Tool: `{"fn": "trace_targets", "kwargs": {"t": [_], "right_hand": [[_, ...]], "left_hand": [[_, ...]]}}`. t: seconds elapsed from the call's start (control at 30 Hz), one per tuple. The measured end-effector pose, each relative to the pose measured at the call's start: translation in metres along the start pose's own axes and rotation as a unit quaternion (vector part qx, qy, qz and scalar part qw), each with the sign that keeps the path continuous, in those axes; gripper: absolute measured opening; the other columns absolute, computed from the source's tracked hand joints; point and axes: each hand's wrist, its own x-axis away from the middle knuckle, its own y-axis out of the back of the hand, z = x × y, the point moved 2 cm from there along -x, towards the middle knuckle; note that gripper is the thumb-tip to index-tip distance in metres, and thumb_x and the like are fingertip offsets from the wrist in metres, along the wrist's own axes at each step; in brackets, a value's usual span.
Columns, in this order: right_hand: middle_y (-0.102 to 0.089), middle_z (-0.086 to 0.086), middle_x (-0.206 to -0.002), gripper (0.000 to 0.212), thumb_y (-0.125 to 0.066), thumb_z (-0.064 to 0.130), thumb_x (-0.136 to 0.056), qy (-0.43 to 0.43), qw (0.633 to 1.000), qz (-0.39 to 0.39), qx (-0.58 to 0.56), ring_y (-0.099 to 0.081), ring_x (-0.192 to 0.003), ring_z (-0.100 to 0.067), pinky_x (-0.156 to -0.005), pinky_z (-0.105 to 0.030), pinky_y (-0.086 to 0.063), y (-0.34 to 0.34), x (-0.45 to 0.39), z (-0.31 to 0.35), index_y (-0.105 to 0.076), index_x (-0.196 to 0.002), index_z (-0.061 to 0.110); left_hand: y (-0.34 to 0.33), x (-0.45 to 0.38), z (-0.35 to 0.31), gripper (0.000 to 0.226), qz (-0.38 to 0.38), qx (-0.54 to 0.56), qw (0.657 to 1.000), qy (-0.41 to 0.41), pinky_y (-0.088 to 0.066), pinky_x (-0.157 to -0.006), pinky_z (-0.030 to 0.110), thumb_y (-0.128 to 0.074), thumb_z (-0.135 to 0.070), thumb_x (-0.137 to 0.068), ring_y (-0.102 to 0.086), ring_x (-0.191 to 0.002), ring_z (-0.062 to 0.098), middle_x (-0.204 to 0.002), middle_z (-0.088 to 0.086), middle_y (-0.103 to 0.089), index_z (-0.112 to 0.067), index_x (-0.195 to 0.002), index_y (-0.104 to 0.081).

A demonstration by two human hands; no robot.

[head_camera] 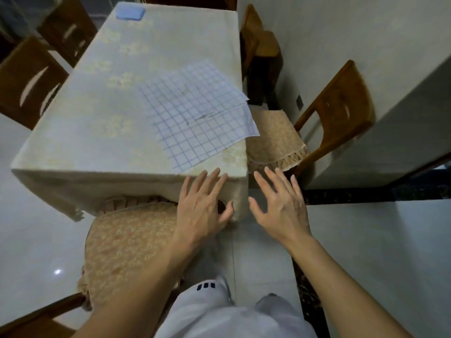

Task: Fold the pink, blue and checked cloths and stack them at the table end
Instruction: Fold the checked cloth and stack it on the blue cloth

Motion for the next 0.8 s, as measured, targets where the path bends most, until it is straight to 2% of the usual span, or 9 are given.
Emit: {"fn": "trace_targets", "kwargs": {"t": [0.23, 0.37, 0.5, 0.67, 0.8], "right_hand": [[-0.044, -0.01, -0.154, 0.064, -0.042, 0.053, -0.093, 0.052, 0.999, 0.007, -0.009, -0.033, -0.146, -0.029, -0.122, -0.054, -0.02, -0.016, -0.077, 0.0, -0.045, -0.148, 0.021], [-0.041, -0.01, -0.155, 0.066, -0.04, 0.054, -0.093, 0.071, 0.997, 0.019, -0.016, -0.03, -0.148, -0.029, -0.123, -0.051, -0.013, -0.026, -0.121, -0.006, -0.044, -0.149, 0.02], [-0.04, -0.008, -0.156, 0.065, -0.041, 0.052, -0.093, 0.099, 0.994, 0.031, -0.023, -0.029, -0.148, -0.027, -0.123, -0.051, -0.014, -0.04, -0.173, -0.02, -0.042, -0.15, 0.021], [-0.039, -0.008, -0.157, 0.065, -0.042, 0.054, -0.094, 0.129, 0.99, 0.045, -0.025, -0.028, -0.149, -0.027, -0.122, -0.051, -0.015, -0.054, -0.248, -0.045, -0.042, -0.15, 0.022], [-0.042, -0.008, -0.155, 0.064, -0.043, 0.053, -0.093, 0.173, 0.983, 0.046, -0.028, -0.032, -0.147, -0.027, -0.121, -0.052, -0.018, -0.062, -0.315, -0.065, -0.045, -0.148, 0.02]], "left_hand": [[-0.01, -0.049, 0.033, 0.068, 0.021, -0.025, 0.998, 0.049, -0.021, -0.12, 0.05, -0.045, -0.057, -0.088, -0.035, -0.143, 0.023, -0.154, 0.0, -0.041, -0.025, -0.148, -0.042], [-0.02, -0.079, 0.042, 0.068, 0.032, -0.035, 0.996, 0.075, -0.023, -0.119, 0.051, -0.042, -0.058, -0.09, -0.034, -0.144, 0.023, -0.155, 0.001, -0.04, -0.025, -0.149, -0.039], [-0.037, -0.116, 0.052, 0.066, 0.033, -0.044, 0.993, 0.107, -0.019, -0.121, 0.05, -0.04, -0.058, -0.092, -0.033, -0.145, 0.022, -0.156, -0.001, -0.038, -0.027, -0.149, -0.039], [-0.054, -0.174, 0.058, 0.067, 0.037, -0.044, 0.986, 0.158, -0.023, -0.119, 0.053, -0.029, -0.062, -0.092, -0.034, -0.145, 0.024, -0.155, 0.0, -0.039, -0.028, -0.149, -0.04], [-0.069, -0.228, 0.064, 0.067, 0.031, -0.048, 0.979, 0.194, -0.027, -0.117, 0.055, -0.03, -0.062, -0.092, -0.038, -0.143, 0.027, -0.153, 0.002, -0.043, -0.026, -0.148, -0.043]]}}
